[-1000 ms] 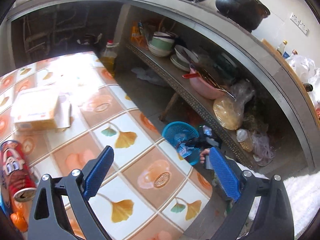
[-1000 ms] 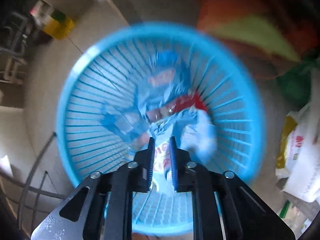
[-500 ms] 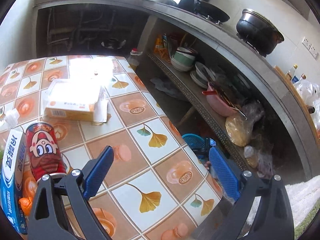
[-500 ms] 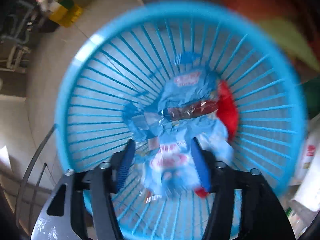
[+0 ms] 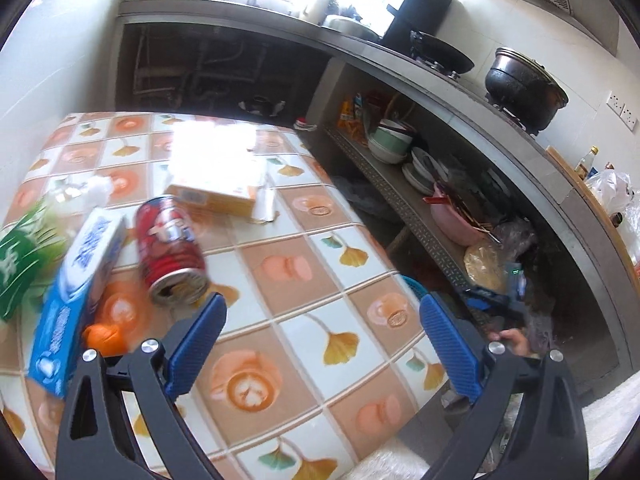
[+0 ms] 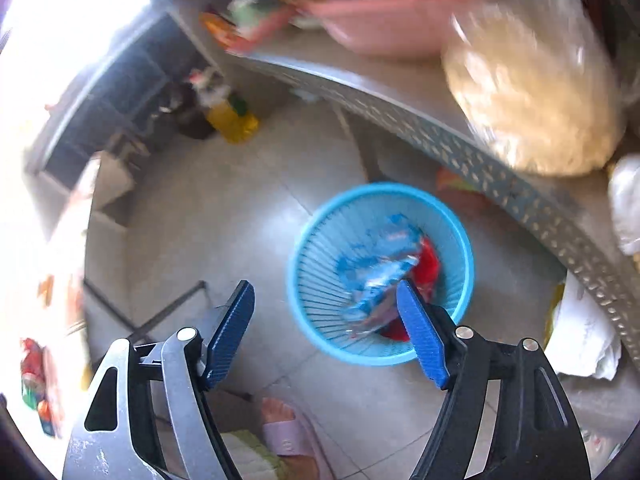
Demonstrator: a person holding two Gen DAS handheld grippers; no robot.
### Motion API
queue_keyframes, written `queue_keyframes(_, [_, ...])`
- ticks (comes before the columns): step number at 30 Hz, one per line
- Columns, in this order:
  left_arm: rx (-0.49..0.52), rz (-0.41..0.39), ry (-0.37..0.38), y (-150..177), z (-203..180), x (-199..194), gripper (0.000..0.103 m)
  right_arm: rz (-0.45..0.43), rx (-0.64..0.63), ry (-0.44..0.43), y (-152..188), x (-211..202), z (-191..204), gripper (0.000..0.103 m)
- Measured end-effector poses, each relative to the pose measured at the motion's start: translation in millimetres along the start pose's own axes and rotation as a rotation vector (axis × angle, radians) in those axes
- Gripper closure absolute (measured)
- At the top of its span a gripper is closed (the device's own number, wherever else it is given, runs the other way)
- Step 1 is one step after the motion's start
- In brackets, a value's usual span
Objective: Collect trash
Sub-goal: 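Withdraw both open tools from the basket back toward the table, then close the right tool on the clear plastic box and lift it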
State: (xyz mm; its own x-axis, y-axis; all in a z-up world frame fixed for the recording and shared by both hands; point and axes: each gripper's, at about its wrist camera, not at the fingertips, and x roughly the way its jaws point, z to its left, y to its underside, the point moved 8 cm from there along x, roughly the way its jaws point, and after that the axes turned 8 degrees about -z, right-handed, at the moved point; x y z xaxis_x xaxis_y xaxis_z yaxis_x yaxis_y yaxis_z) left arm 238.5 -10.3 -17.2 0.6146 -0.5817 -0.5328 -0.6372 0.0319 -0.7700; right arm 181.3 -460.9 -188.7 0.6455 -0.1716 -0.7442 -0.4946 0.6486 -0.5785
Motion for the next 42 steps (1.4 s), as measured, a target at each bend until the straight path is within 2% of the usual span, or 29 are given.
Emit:
queue_keyframes(5, [-0.018,-0.039,-0.069,18,25,-29,0.008,-0.089,-0.119,-0.120,-13,-41,70,0.028])
queue_keyframes(11, [-0.038,-0.077,-0.127,36,49,-54,0.008,-0.108,-0.242,-0.303,3,-61,162,0.025])
queue_keyframes(16, [-0.078,-0.093,-0.131,52,60,-62,0.008,-0.036,-0.301,-0.443,34,-67,227,0.024])
queue_keyframes(20, [-0.117,-0.093,-0.138,57,66,-58,0.008,0.060,-0.340,-0.529,72,-61,274,0.024])
queue_keyframes(24, [-0.161,-0.107,-0.164,39,77,-46,0.008,0.094,-0.370,-0.537,96,-65,303,0.024])
queue_keyframes(26, [-0.184,-0.112,-0.156,23,83,-31,0.008,0.087,-0.390,-0.515,101,-65,307,0.024])
queue_keyframes(29, [-0.211,-0.080,-0.206,5,98,0,0.008,0.062,-0.420,-0.491,103,-67,312,0.024])
queue_keyframes(31, [-0.196,-0.041,-0.272,-3,107,23,0.008,0.040,-0.444,-0.496,95,-72,317,0.024])
queue_keyframes(36, [-0.136,0.004,-0.356,-18,117,58,0.008,-0.023,-0.623,-0.547,67,-70,355,0.016])
queue_keyframes(38, [-0.126,0.002,-0.376,-22,119,64,0.008,-0.024,-0.710,-0.594,53,-63,381,0.009])
queue_keyframes(41, [-0.132,0.011,-0.390,-23,123,71,0.010,-0.013,-0.814,-0.630,37,-44,421,0.008])
queue_keyframes(42, [-0.135,0.015,-0.390,-23,125,75,0.010,0.021,-0.857,-0.660,34,-35,438,0.008])
